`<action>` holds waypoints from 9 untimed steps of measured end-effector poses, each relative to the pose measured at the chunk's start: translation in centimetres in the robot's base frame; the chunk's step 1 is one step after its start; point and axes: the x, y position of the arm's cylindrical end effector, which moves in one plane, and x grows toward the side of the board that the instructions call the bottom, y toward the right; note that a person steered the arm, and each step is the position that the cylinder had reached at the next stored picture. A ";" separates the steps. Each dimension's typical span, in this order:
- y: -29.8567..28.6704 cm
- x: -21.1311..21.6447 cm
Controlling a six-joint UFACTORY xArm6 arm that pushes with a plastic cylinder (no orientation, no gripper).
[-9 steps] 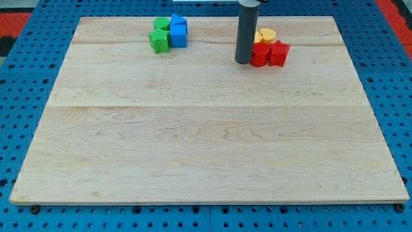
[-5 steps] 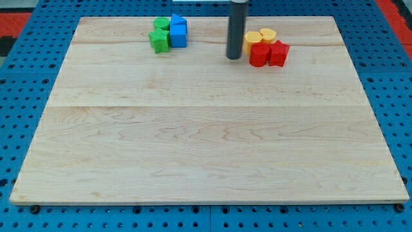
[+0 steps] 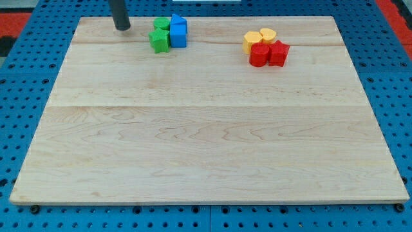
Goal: Place the green star vertically at the bottom side of the blue blocks
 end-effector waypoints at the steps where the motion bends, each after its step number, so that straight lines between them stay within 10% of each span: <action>1: 0.0 -1.3; 5: 11.2 -1.1; 9: 5.9 7.5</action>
